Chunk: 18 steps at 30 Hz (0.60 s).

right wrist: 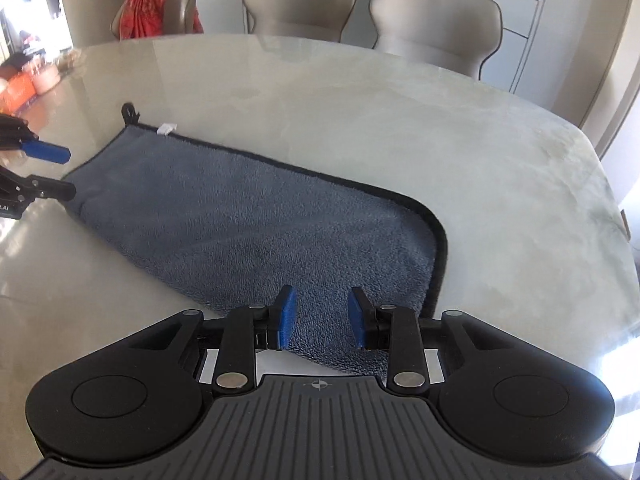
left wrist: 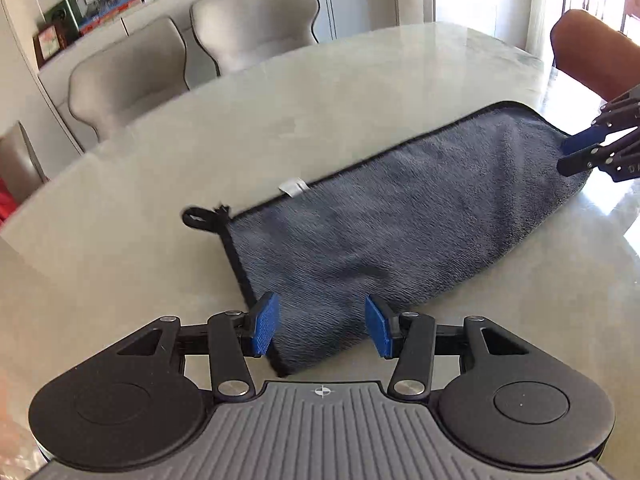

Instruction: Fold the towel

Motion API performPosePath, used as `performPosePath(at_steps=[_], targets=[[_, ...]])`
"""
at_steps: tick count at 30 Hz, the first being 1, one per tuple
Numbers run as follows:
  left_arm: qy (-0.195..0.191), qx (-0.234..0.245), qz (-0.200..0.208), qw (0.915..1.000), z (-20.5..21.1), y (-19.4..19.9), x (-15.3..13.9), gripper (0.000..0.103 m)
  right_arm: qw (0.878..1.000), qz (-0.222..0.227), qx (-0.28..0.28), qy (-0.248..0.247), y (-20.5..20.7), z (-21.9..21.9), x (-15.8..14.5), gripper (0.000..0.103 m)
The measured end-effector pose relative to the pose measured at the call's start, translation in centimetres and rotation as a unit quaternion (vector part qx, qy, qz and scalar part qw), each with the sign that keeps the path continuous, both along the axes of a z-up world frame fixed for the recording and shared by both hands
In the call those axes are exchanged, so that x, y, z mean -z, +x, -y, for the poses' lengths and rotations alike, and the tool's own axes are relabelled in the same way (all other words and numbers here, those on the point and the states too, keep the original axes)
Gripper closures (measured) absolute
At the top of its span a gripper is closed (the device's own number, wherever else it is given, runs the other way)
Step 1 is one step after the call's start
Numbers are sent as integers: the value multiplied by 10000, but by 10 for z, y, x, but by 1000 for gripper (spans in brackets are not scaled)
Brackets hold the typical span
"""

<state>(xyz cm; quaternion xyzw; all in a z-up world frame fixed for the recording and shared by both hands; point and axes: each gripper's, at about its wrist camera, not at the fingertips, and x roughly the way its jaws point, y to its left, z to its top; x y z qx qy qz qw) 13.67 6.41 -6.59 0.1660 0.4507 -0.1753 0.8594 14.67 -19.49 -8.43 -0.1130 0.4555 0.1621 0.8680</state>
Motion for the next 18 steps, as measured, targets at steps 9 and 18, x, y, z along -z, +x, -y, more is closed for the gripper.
performPosePath(at_steps=[9,18], targets=[[96,-75,-391,9992,-16,5,16,43,9991,-369,-48,-210,-3,19,12,74],[428,-49,-416,9982,-25,4,15,44,9980,-561,-61,-269,0,30,9,74]])
